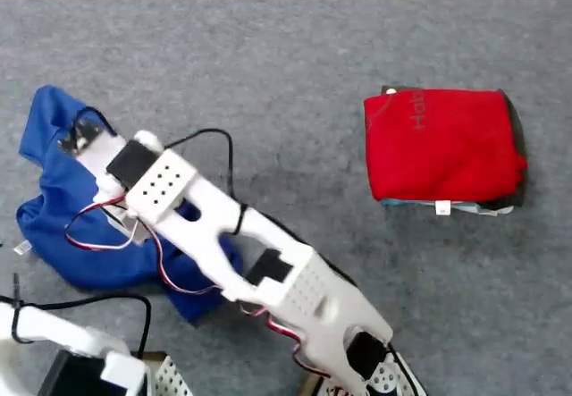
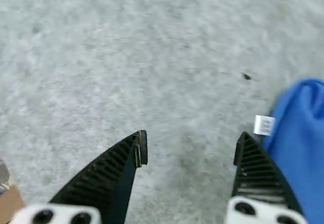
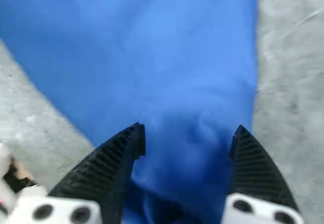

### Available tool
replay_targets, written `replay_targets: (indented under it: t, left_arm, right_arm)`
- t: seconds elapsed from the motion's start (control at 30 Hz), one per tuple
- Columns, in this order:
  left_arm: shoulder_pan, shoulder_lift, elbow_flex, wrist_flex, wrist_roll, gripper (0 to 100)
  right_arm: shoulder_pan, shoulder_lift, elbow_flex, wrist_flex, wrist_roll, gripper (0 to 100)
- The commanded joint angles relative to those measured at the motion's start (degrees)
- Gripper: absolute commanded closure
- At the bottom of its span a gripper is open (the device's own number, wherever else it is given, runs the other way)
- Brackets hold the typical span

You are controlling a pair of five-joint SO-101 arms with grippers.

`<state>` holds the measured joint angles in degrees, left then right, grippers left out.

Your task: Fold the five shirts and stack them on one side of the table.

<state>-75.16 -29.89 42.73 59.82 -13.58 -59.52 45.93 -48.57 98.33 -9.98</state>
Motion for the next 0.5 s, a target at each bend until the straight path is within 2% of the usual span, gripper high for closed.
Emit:
replay_targets:
  t: [0.0,0.07,0.2,0.3,0.47]
  left_arm:
    - [-2.11,0.48,-0.26,-1.05,-0.35,72]
    - [-2.2,0.57,-0.26,-1.05,-0.44,72]
    - [-1.93,0.48,-0.26,-1.05,-0.44,72]
    - [-2.02,0.57,-0.26,-1.05,-0.44,72]
    - [-2.11,0.57,-0.26,-1.05,-0.44,72]
  right_arm:
    - [0.57,3.65,-3.82,-0.7,-0.79,73.1]
    - [1.98,5.85,-6.37,-0.7,-0.79,78.9]
    - [6.29,9.36,-13.49,-0.7,-0.62,99.8]
    - [11.56,11.03,-19.3,-0.26,-0.7,96.2]
    - [22.46,11.47,-26.59,-0.26,-0.35,99.2]
